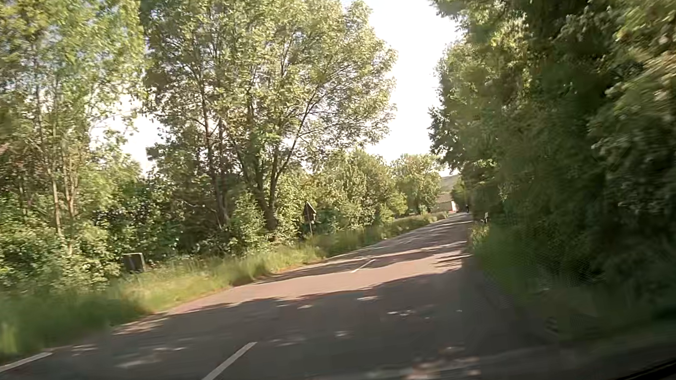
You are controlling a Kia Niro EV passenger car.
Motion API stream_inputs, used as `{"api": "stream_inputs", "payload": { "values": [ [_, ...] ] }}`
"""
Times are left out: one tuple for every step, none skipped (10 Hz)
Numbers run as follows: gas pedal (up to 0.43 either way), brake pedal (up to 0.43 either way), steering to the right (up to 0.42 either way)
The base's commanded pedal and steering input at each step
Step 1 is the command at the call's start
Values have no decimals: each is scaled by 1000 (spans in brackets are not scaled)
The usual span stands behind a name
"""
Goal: Follow the waypoints while adhering to traffic rules and regulations
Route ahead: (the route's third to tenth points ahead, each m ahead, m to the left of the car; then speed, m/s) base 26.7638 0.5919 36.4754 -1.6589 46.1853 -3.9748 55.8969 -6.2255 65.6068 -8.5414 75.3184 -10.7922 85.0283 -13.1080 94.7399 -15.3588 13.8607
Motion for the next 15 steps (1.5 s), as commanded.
{"api": "stream_inputs", "payload": {
  "values": [
    [169, 0, 46],
    [169, 0, 46],
    [169, 0, 45],
    [169, 0, 45],
    [169, 0, 44],
    [169, 0, 43],
    [169, 0, 43],
    [169, 0, 42],
    [169, 0, 41],
    [169, 0, 39],
    [169, 0, 38],
    [169, 0, 33],
    [169, 0, 30],
    [169, 0, 29],
    [169, 0, 27]
  ]
}}
